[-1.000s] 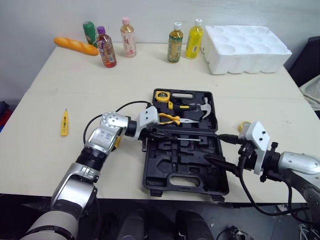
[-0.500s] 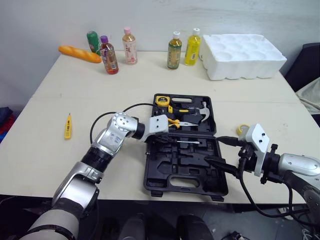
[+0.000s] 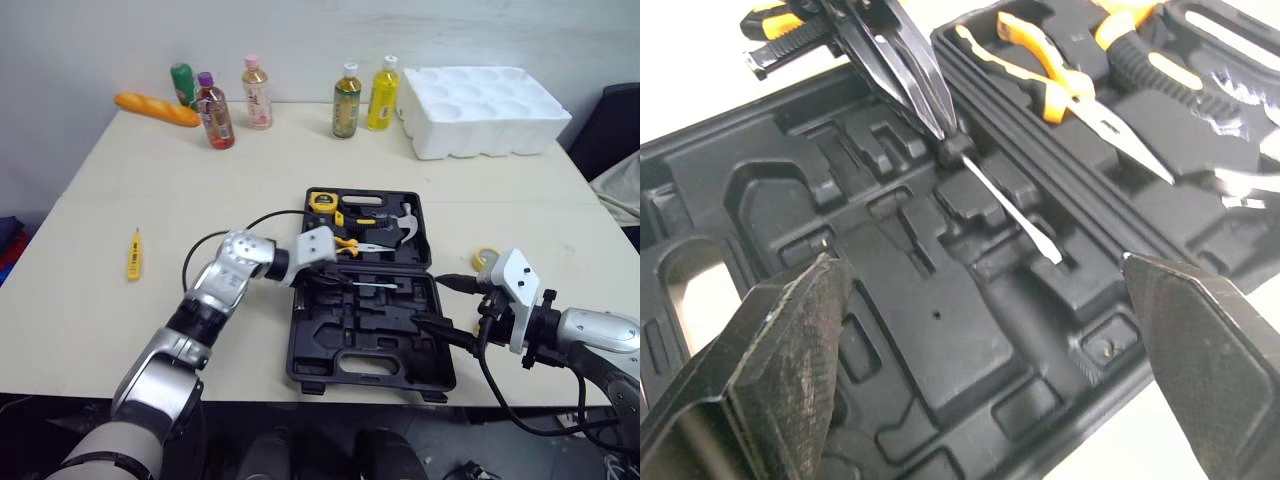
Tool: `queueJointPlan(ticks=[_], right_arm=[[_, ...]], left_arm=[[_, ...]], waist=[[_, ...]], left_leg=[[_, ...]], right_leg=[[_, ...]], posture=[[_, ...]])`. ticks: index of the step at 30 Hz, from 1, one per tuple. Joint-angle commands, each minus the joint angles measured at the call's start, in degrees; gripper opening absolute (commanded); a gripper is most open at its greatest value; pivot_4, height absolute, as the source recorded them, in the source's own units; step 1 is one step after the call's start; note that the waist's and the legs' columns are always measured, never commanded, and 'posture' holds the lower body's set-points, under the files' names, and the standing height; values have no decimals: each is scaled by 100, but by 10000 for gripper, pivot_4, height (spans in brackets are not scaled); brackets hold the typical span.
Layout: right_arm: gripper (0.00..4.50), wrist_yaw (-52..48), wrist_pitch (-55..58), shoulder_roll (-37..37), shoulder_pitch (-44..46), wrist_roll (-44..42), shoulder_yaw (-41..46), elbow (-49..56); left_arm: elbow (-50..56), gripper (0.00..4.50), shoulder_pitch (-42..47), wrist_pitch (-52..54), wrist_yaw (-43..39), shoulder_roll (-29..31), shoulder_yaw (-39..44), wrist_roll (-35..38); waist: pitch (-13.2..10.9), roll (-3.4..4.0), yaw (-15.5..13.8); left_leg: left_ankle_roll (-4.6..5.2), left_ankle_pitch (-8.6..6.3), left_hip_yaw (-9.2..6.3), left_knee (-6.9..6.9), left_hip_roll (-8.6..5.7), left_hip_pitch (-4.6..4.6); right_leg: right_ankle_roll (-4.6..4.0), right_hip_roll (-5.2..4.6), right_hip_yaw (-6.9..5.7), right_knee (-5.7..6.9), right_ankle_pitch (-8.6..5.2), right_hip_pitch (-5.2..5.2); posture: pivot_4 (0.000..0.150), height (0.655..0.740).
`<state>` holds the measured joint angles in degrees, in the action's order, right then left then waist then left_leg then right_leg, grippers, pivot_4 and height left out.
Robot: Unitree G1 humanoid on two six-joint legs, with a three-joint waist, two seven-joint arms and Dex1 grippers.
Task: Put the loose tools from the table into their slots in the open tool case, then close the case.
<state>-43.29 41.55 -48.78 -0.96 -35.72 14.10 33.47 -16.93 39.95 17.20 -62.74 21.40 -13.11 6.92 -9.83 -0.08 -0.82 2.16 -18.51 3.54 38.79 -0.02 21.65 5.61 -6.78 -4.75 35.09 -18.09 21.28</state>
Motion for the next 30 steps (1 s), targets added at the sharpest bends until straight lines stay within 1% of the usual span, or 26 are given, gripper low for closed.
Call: queueJointPlan(ticks=[1,2,4,7,8,10,11,12,13,14,15,16,17,18,20,22,24,25,27,28,30], right_arm=[[45000,141,-219,16,-111,127,608,-153],[45000,110,-235,6,-223,128,787,-210],[45000,-154,-262,-94,-633,105,1261,-311],[45000,-687,-263,-235,-1395,62,2129,-531],[45000,-784,-285,-252,-1525,57,2289,-598],[45000,-1066,-350,-350,-1923,202,2804,-1018],[45000,-1171,-385,-398,-2059,270,3009,-1245],[45000,-1243,-417,-430,-2142,311,3135,-1396],[45000,-1301,-470,-467,-2191,353,3227,-1560],[45000,-1360,-538,-503,-2234,406,3294,-1701],[45000,-1406,-605,-533,-2266,462,3345,-1828],[45000,-1450,-667,-559,-2282,520,3391,-1968],[45000,-1485,-722,-584,-2279,565,3432,-2099],[45000,-1524,-773,-619,-2253,591,3457,-2245],[45000,-1618,-891,-707,-2167,646,3453,-2515],[45000,-1672,-987,-806,-2029,675,3383,-2720],[45000,-1681,-1020,-858,-1876,659,3291,-2781],[45000,-1641,-986,-829,-1817,626,3257,-2704],[45000,-1553,-884,-725,-1734,559,3197,-2498],[45000,-1499,-819,-650,-1714,514,3156,-2342],[45000,-1244,-531,-430,-1681,311,3020,-1797]], left_arm=[[1219,968,-453,606,34,499,1013,854],[1478,3471,-709,694,97,671,1221,955],[2096,9713,-1411,1121,292,1041,1811,1261],[2709,25057,-2725,1887,949,1408,3403,1706],[2840,28287,-2977,2036,1085,1455,3684,1818],[2796,35852,-4008,2062,1242,1615,4841,1834],[2700,41740,-4474,2004,1300,1674,5333,1813],[2639,44361,-4780,1959,1347,1716,5634,1825],[2573,44361,-5017,1923,1393,1735,5854,1837],[2481,44361,-5203,1859,1435,1759,6034,1851],[2340,44361,-5337,1805,1494,1788,6205,1846],[2170,44361,-5412,1783,1584,1814,6378,1854],[2012,44361,-5428,1834,1675,1837,6529,1904],[1889,44361,-5416,1902,1766,1839,6645,1980],[1783,44361,-5426,1908,1904,1817,6696,2024],[2205,44361,-5542,1789,1983,1680,6417,1959],[2566,44361,-5504,1907,2135,1568,6226,2040],[2710,44361,-5484,1932,2136,1566,6122,2078],[3115,44361,-5482,2058,2029,1619,5863,2254],[3325,44361,-5496,2152,1930,1677,5713,2371],[3813,44361,-5455,2476,1627,1912,5346,2748]], waist=[[-11,-2,60],[-12,-1,77],[-13,1,87],[-16,4,80],[-18,1,86],[-30,-18,88],[-34,-23,89],[-38,-30,89],[-41,-36,84],[-42,-39,78],[-43,-34,43],[-45,-25,21],[-45,-17,-37],[-45,-15,-65],[-45,-13,-72],[-45,-13,-60],[-45,-14,-43],[-44,-13,-38],[-45,-14,-36],[-45,-14,-37],[-45,-14,-37]], left_leg=[[-8,15,0,2,0,30],[-14,32,-2,1,0,52],[-17,35,-2,-13,-2,53],[-9,40,0,-53,-7,35],[-8,40,-1,-54,-7,35],[-2,36,-3,-54,-7,32],[3,31,-2,-56,-8,30],[2,29,1,-61,-8,20],[31,8,3,-67,-8,11],[33,3,3,-73,-8,-3],[3,-18,3,-74,-8,-11],[3,-19,3,-75,-8,-13],[3,-19,3,-75,-8,-13],[2,-18,6,-82,-8,-13],[0,-17,9,-91,-8,-12],[-2,-17,19,-112,-12,-12],[-7,-17,22,-123,-13,-15],[-11,-18,25,-131,-13,-19],[-26,-10,26,-148,-13,-22],[-58,8,25,-158,-12,-23],[-71,15,24,-166,-6,-25]], right_leg=[[0,3,-1,5,0,30],[0,5,-9,7,0,50],[-1,10,-15,30,0,53],[0,11,-18,-3,0,28],[1,10,-17,-5,0,28],[5,9,-15,-10,3,24],[7,4,-12,-30,4,25],[8,3,-6,-32,5,21],[7,1,0,-34,4,19],[3,0,3,-38,2,11],[-1,-1,6,-40,2,7],[-14,-4,7,-44,-1,8],[-32,-5,10,-46,-9,11],[-104,-7,15,-48,-47,15],[-111,-8,15,-46,-50,20],[-97,-13,15,-46,-43,27],[-76,-15,15,-48,-31,29],[-37,-14,15,-52,-10,29],[-36,-12,14,-59,-10,31],[-38,-9,13,-60,-11,33],[-40,-2,11,-62,-12,34]], posture=[[1500,7384],[1500,7384],[1500,7384],[1500,7384],[1500,7384],[1500,7384],[1500,7384],[1500,7384],[1500,7384],[1500,7384],[1500,7384],[1500,7384],[1500,7384],[1500,7384],[1500,7384],[1500,7384],[1500,7384],[1500,7384],[1500,7384],[1500,7384],[1500,7384]])
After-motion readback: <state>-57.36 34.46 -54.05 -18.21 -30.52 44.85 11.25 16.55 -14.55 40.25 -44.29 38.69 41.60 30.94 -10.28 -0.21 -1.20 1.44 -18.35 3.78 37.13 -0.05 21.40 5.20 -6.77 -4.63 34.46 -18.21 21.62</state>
